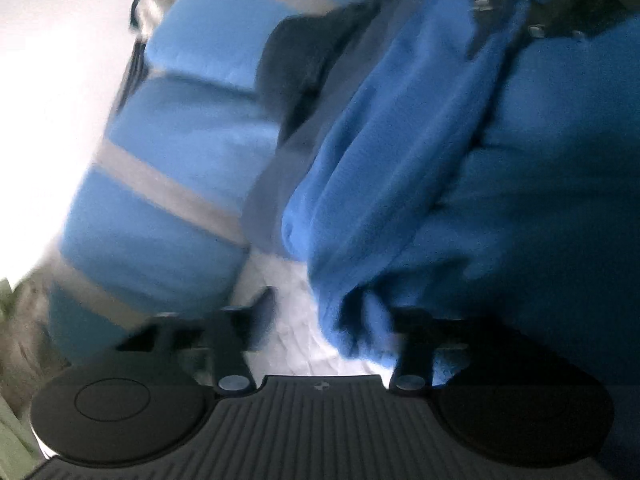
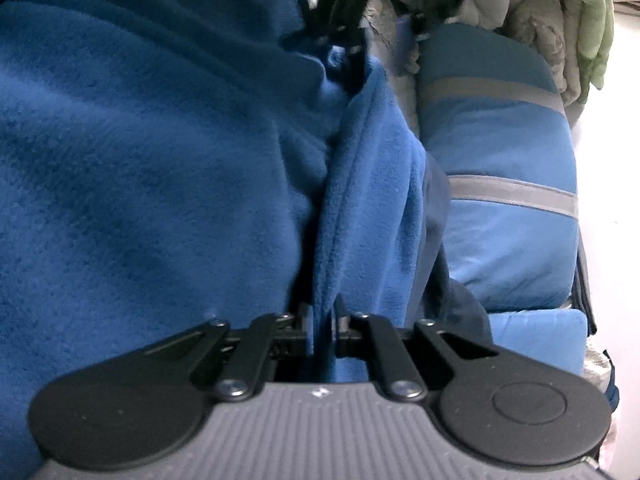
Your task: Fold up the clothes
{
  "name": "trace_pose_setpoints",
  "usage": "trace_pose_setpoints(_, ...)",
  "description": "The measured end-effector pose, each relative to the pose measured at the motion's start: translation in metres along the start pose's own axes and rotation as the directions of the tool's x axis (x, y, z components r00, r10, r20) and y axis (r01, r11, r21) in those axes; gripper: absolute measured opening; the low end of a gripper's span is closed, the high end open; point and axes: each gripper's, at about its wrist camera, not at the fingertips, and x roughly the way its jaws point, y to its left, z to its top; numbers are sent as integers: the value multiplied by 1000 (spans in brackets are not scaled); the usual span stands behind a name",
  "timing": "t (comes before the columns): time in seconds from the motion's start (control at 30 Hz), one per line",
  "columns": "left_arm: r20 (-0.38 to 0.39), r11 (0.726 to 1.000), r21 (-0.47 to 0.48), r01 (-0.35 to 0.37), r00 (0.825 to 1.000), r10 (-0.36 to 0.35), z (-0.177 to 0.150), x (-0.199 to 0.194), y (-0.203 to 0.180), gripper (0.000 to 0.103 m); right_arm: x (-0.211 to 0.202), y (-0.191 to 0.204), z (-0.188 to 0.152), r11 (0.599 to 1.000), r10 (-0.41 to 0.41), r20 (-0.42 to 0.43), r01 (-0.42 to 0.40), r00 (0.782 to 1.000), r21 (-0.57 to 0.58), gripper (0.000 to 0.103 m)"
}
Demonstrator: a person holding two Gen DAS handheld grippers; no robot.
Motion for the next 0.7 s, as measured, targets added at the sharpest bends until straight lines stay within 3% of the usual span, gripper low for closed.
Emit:
trace_pose_setpoints(0.07, 44, 998, 52, 31, 998, -34, 5, -6, -8, 57, 2, -4, 0, 1000, 10, 3, -10, 1000, 21, 8)
trace_pose_setpoints(0.2, 62, 990, 142, 14, 998, -23, 14, -4, -19, 56, 1, -9, -1, 999, 17, 12, -18, 1000, 37, 8)
trace_pose_setpoints(0.23, 57, 990, 143, 12, 998, -20, 16, -3, -18, 52, 0, -9, -2, 999, 17, 15, -18, 1000, 37, 8)
trace_pose_setpoints(0.27, 51, 990, 143, 10, 999, -17, 17, -1, -17, 33, -1, -8, -2, 999, 18, 16, -18, 1000, 35, 8)
trace_pose_setpoints(0.33, 23, 991, 136, 4, 1000, -7, 19, 4, -15, 15, -3, -8, -4, 999, 14, 19, -14, 1000, 37, 9)
trace_pose_setpoints(0.37, 18, 992, 128, 0, 1000, -2, 19, 6, -14, 10, -4, -8, -5, 999, 11, 21, -11, 1000, 39, 30)
trace_pose_setpoints(0.43, 15, 995, 105, 0, 1000, -1, 17, 8, -12, 9, -8, -9, -7, 999, 5, 22, -7, 1000, 48, 39)
trace_pose_setpoints(0.57, 7, 995, 96, 4, 1000, -4, 16, 7, -13, 9, -24, -17, -19, 996, -6, 20, 4, 1000, 88, 69)
trace_pose_setpoints(0.7, 7, 996, 90, 7, 1000, -7, 17, 7, -14, 9, -43, -23, -48, 994, -19, 2, 18, 1000, 108, 77)
